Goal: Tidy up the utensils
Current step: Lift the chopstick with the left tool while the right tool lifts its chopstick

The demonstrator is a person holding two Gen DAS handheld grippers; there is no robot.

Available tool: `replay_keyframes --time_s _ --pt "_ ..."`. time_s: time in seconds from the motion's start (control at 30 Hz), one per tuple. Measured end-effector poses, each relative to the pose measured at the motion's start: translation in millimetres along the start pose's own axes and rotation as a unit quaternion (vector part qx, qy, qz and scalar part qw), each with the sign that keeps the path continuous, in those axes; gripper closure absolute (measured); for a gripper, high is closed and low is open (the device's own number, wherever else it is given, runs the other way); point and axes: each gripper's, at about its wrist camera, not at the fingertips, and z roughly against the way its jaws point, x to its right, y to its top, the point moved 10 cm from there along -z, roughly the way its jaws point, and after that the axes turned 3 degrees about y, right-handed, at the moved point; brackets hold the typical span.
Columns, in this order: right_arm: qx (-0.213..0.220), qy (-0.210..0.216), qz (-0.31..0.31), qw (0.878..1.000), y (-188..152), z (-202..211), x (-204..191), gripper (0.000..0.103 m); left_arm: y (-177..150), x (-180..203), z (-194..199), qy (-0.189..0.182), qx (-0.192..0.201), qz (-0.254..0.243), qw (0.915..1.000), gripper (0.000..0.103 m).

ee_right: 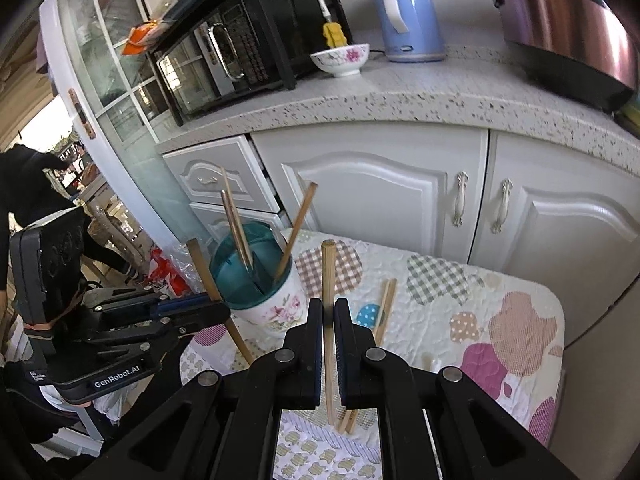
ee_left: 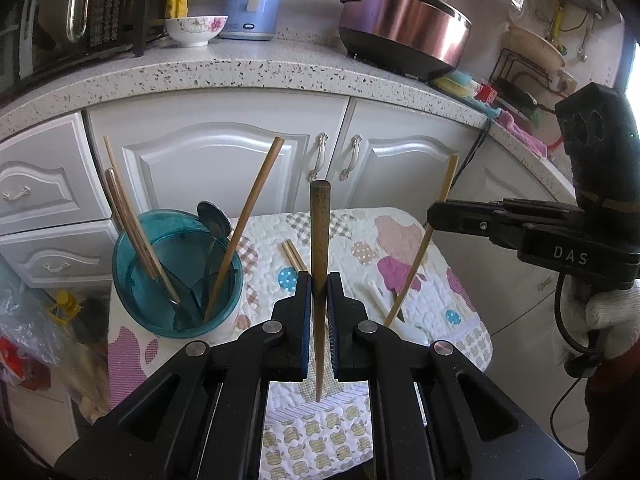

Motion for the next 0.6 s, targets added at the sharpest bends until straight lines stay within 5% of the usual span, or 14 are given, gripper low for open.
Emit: replay_keyframes --time_s 0.6 --pt "0.042 0.027 0.039 0.998 49 20 -44 0.098 57 -42 75 -0.020 0.052 0.036 0.9978 0.097"
